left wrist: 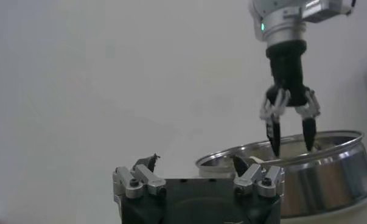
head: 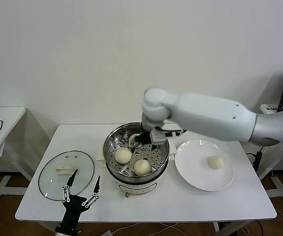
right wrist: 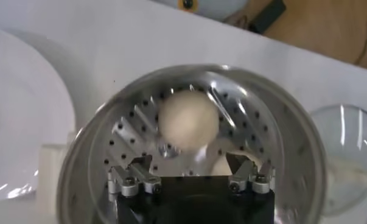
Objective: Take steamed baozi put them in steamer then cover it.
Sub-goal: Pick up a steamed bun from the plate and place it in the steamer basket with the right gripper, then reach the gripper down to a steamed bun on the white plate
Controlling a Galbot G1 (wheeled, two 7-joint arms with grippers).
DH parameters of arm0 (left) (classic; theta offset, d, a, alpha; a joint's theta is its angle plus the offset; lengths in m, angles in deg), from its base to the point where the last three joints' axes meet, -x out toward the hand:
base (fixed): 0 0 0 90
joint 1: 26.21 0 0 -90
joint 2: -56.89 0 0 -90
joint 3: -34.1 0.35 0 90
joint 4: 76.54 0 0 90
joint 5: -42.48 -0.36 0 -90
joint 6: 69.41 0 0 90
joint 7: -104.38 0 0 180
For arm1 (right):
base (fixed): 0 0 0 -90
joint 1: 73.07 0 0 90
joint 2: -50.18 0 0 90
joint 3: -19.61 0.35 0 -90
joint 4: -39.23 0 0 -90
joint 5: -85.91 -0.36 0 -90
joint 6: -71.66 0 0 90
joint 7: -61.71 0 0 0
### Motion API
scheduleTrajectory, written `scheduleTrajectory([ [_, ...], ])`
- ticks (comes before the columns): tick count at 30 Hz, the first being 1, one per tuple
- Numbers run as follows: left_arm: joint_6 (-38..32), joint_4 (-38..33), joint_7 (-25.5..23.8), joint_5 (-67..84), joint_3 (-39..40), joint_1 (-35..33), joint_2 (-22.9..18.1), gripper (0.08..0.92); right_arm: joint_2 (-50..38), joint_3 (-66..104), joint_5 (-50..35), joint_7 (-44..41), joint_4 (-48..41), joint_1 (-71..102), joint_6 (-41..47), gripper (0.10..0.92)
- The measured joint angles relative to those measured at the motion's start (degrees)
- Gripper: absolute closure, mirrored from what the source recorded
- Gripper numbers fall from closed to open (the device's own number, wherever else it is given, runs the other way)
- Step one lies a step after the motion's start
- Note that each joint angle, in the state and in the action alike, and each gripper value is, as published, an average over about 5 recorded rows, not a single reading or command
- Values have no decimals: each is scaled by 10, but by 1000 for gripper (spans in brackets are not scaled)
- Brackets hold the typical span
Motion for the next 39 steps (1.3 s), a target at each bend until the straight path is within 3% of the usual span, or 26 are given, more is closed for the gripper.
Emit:
scheduleTrajectory([
  [8, 5, -4, 0, -2, 6, 4, 1, 177, -79, -11, -142, -25, -94, -23, 155, 203],
  [15, 5, -4, 0, -2, 7, 4, 1, 177, -133, -29, -213, -43, -207, -6, 243, 203],
  [27, 7, -2, 0, -3, 9, 4, 1, 177, -157, -15, -231, -34, -339, 82, 284, 203],
  [39, 6, -3, 0, -4, 0, -3, -1, 177, -139, 19, -214, -15, -408, 166, 288, 203],
])
